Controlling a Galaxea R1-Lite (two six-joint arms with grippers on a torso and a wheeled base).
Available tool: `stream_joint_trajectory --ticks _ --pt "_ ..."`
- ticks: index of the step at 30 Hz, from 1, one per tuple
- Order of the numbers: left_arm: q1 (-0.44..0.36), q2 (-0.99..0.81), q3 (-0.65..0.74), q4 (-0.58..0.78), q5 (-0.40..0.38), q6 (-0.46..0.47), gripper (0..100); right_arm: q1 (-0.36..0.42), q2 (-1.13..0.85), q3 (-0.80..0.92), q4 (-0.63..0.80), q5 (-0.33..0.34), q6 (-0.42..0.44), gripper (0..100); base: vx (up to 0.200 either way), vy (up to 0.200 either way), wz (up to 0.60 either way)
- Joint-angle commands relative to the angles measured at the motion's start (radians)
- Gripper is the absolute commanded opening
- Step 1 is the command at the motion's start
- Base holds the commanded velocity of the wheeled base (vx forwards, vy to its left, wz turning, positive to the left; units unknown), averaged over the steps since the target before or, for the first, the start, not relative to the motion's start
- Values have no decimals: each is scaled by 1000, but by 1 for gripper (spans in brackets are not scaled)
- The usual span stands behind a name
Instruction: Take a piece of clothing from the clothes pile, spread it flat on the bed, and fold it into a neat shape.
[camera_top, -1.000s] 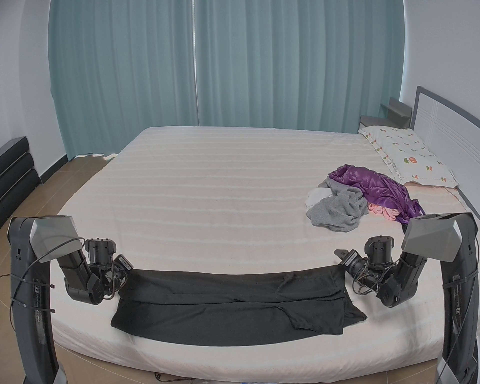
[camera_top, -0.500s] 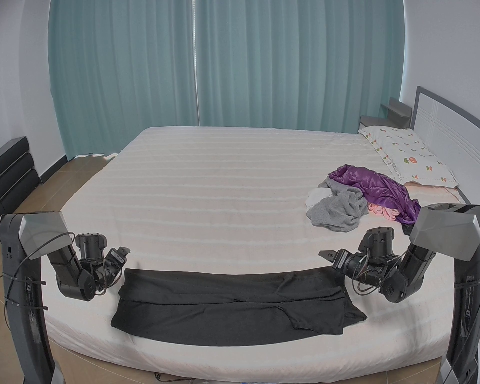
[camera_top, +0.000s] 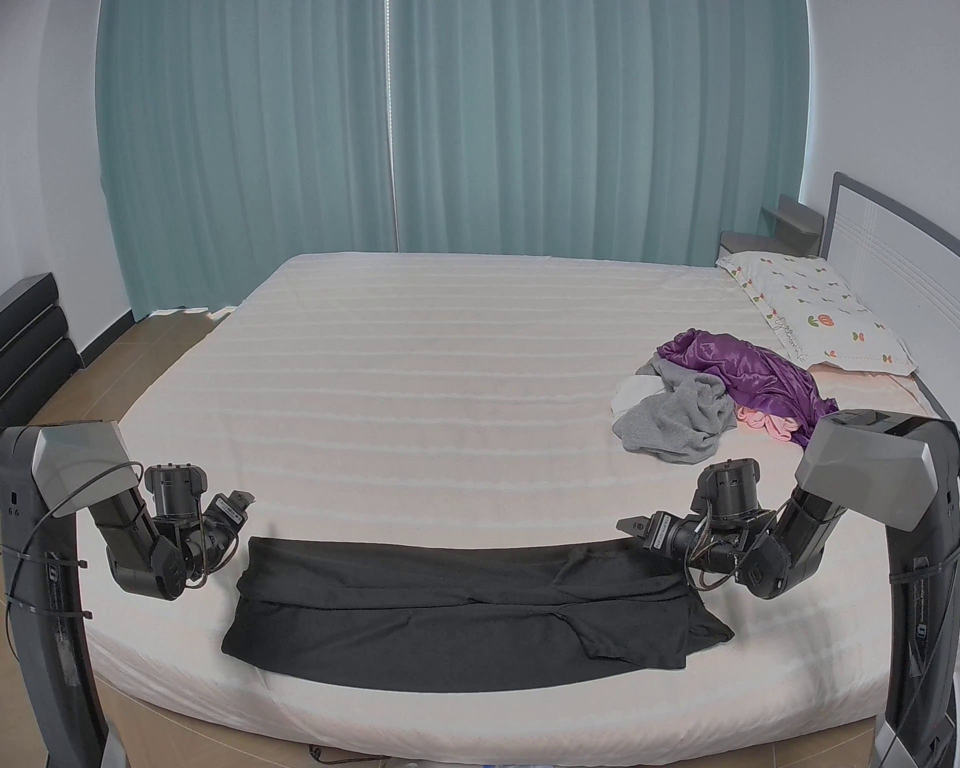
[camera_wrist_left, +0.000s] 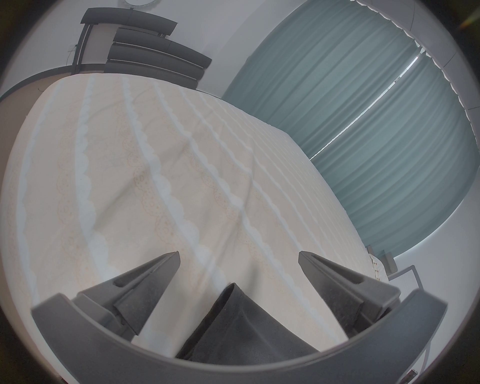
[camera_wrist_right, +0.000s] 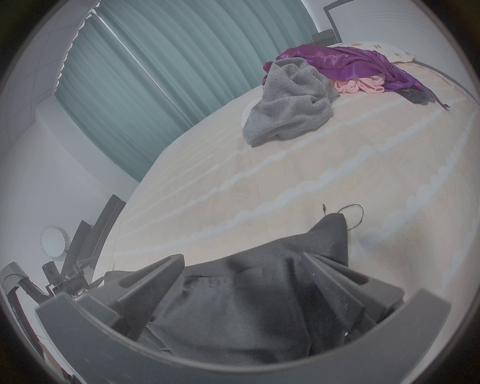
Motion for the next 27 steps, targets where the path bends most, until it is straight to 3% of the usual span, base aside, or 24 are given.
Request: stream_joint_trajectory --ticks 1,24,25,27 --pt "0 1 0 0 1 0 100 -3 26 -1 0 -1 -2 0 0 0 0" --pt "-1 2 -1 -2 5 4 100 -13 4 -11 -21 -16 -5 0 0 0 0" --pt "-1 2 0 -2 5 4 100 -13 6 -11 -23 -18 -5 100 0 0 0" --pt "-1 2 -1 -2 5 4 100 -13 -3 -19 -23 -32 -7 100 0 0 0"
